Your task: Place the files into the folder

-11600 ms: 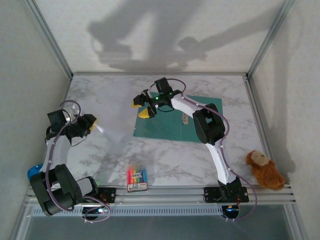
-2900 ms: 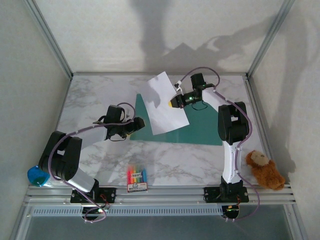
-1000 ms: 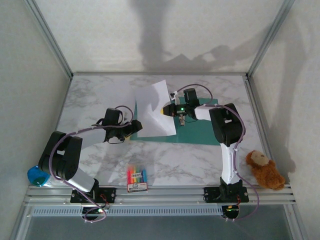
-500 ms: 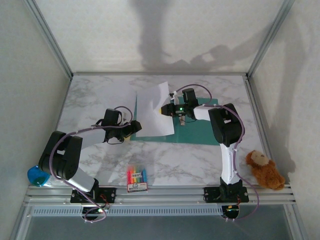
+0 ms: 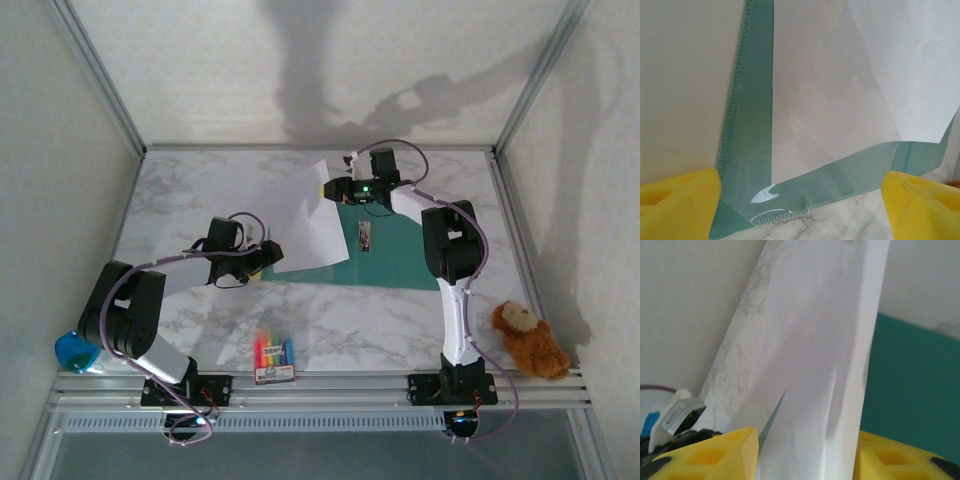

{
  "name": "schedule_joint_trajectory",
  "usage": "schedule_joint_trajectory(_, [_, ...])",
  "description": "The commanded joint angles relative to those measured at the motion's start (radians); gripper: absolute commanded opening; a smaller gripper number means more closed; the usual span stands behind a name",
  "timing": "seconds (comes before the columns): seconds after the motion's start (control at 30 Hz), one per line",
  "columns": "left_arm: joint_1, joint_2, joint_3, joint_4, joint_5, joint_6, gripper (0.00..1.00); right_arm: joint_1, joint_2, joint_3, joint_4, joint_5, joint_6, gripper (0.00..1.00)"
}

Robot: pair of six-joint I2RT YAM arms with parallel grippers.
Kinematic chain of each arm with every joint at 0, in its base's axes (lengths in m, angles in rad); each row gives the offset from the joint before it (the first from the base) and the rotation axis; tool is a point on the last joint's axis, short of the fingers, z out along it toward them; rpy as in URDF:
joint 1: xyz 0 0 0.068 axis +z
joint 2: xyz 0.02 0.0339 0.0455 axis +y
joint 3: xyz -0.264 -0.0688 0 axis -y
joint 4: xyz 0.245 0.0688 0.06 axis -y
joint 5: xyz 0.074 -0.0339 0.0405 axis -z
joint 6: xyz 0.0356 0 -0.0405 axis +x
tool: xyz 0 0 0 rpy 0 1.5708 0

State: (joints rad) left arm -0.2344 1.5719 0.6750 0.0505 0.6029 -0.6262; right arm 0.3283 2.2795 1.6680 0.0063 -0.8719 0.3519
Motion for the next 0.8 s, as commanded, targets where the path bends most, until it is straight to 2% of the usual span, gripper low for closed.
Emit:
schedule_joint_trajectory(0.0, [0.005,0.009,0.014,-0.014,0.012,-0.001,0.84,-0.005,0.073,0.101,-0.13,-0.055,-0.037,0.49])
schedule_joint_trajectory(0.4, [0.007,-0.009,0.017,-0.041,0.005,0.006,0.84,-0.006,0.235,0.375,-0.334,-0.107,-0.091,0.48])
schedule_joint_trajectory(0.77, [0.01,-0.017,0.025,-0.056,0.008,0.011,0.84,0.008,0.322,0.557,-0.513,-0.041,-0.156,0.41])
